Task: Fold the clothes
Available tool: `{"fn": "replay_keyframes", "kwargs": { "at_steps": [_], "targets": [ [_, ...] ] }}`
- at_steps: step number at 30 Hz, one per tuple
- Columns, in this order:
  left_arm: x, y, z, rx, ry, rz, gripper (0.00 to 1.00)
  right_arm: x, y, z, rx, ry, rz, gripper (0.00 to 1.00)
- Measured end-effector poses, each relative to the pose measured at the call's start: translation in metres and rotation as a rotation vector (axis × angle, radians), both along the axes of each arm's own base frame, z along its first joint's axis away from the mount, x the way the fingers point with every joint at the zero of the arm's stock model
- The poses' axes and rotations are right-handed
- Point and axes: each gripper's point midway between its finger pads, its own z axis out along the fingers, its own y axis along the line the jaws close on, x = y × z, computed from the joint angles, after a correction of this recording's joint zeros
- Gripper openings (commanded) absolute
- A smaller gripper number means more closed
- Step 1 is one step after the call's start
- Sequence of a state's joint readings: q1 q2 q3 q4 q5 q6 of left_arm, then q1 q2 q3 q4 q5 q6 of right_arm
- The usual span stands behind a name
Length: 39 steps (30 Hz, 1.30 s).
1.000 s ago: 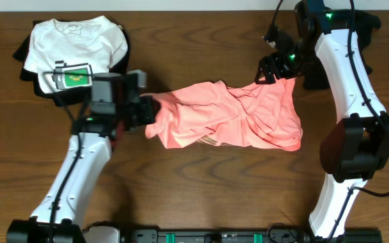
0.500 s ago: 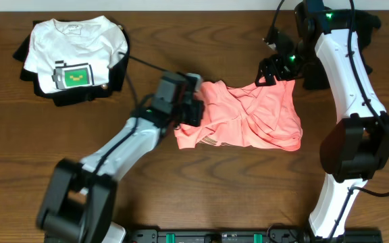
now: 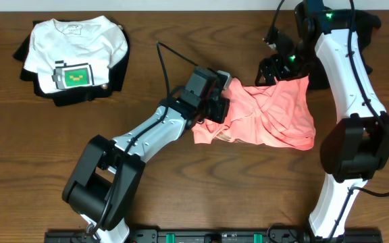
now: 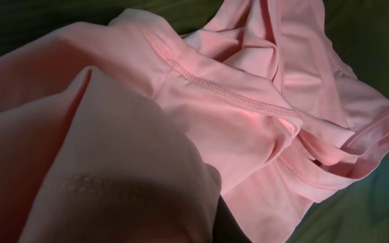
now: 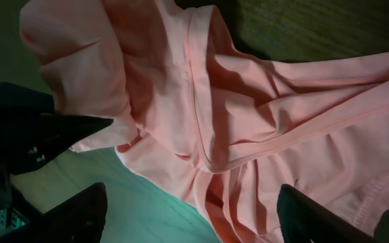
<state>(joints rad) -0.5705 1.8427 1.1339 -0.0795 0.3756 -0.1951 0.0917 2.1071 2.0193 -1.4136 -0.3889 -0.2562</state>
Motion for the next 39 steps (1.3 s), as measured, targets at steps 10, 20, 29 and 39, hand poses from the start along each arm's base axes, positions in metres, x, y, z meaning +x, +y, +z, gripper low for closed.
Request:
{"fn": "replay_keyframes", "kwargs": {
  "at_steps": [10,20,29,39],
  "targets": [
    [-0.003,0.011,-0.008,0.050,0.023,0.015,0.98,0.004,0.000,0.000,0.002,-0.016,-0.002,0.78],
    [0.010,0.054,0.083,-0.020,-0.111,0.118,0.98,0.023,0.005,0.003,0.006,-0.109,0.028,0.77],
    [-0.004,0.146,0.203,-0.110,-0.322,0.317,0.98,0.015,0.071,-0.001,-0.110,-0.229,0.302,0.79],
    [-0.011,0.253,0.187,-0.072,-0.172,0.659,0.98,0.002,0.143,-0.004,-0.236,-0.309,0.241,0.68]
  ]
}}
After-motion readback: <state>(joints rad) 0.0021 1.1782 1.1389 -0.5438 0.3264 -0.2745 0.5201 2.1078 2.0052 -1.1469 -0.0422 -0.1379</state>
